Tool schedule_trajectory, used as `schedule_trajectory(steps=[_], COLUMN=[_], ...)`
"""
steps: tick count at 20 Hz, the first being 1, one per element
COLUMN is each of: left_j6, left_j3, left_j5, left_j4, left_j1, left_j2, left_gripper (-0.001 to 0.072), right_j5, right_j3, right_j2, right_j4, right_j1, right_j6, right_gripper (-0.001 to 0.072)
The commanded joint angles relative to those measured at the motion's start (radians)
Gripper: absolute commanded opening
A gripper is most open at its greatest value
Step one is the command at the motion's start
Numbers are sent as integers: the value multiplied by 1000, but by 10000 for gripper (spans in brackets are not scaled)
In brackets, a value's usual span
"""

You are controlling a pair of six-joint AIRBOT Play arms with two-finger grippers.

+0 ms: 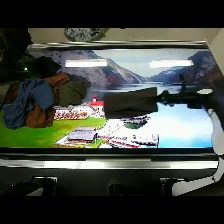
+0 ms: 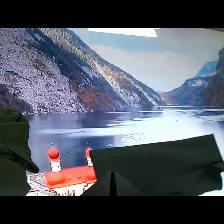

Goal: Fold the shirts.

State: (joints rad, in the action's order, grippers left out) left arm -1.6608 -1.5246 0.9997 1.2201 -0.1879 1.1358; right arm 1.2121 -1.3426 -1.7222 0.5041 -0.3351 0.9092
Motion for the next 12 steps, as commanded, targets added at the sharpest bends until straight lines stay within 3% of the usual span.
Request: schedule_trajectory(steps=[1,6,12], left_j6=[-1,-2,-2], left_j3=[1,6,6], left_j5=[-5,-3,-1], left_j4=[0,0,-2], left_j1=[0,-1,-1], left_j2=[0,3,3], left_gripper=[22,22,22], right_j5=[44,139,360], right_j3=[-181,-235,-232], right_j2=[2,56,83], right_j4=[-16,35,578], right_j1=[-185,-548,-859], right_j6=[36,97,196], right_gripper=[44,45,45])
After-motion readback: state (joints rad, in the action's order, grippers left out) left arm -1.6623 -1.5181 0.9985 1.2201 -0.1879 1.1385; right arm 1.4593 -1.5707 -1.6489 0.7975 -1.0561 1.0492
